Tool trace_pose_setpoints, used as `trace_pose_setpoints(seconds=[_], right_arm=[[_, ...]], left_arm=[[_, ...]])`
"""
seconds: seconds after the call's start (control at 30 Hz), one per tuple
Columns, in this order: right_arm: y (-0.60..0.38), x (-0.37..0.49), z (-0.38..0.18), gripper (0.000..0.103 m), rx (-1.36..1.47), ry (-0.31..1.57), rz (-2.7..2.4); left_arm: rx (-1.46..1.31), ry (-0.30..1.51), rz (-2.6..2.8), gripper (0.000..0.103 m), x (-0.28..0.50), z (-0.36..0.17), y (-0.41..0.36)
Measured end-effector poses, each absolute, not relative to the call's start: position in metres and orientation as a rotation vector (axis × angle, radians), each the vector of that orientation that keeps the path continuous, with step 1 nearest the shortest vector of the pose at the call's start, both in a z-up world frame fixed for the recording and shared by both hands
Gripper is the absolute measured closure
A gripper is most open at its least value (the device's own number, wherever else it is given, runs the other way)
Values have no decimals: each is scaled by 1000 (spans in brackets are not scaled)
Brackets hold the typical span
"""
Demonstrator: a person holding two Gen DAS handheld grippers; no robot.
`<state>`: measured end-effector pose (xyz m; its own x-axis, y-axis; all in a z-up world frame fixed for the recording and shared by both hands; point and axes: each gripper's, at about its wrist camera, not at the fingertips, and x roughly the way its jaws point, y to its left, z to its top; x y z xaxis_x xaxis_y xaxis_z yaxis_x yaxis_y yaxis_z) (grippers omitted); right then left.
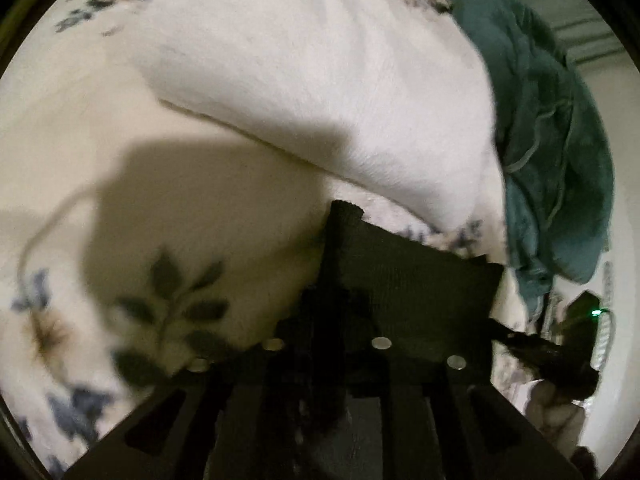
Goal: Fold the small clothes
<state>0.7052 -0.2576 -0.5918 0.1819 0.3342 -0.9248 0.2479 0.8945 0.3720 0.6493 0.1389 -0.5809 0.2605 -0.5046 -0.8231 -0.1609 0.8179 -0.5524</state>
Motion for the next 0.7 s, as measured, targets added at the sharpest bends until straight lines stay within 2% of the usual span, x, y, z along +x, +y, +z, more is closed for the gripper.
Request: trace_pose_setpoints(seconds=[0.03, 0.07, 0.1, 0.13, 0.2, 0.23, 0.3, 0.4, 0.5, 0.6, 0.7], right_arm=[[-262, 703, -589, 85, 524, 1417, 86], [-266, 699, -582, 71, 525, 1416, 96], [-272, 691, -573, 60, 529, 1397, 123], [-276, 682, -564, 54, 536, 1385, 158], [-289, 656, -552, 36, 550, 1393, 209], [-293, 645, -549, 34, 559, 1403, 236], [-303, 615, -549, 23, 569, 1450, 273], [-312, 582, -556, 17, 589, 1497, 294], [-316, 563, -569, 17, 633, 1516, 314], [-315, 572, -587, 17, 675, 1516, 337], [-301, 610, -606, 17, 674, 1488, 406]], left_arm=[[-625, 1282, -273, 85, 639, -570, 144], [-619, 1256, -289, 84, 627, -561, 147], [-600, 1229, -295, 79, 612, -551, 149], [-581, 1205, -284, 71, 593, -541, 154], [-590, 1195, -244, 7, 544, -528, 162], [-611, 1194, -232, 1, 527, -527, 162], [-706, 1208, -175, 1, 472, -529, 168], [-839, 1244, -86, 1, 413, -544, 159], [-1040, 1265, -23, 1, 366, -574, 137], [-1202, 1285, -39, 1, 365, -607, 104], [-1154, 1249, -11, 2, 394, -618, 87]])
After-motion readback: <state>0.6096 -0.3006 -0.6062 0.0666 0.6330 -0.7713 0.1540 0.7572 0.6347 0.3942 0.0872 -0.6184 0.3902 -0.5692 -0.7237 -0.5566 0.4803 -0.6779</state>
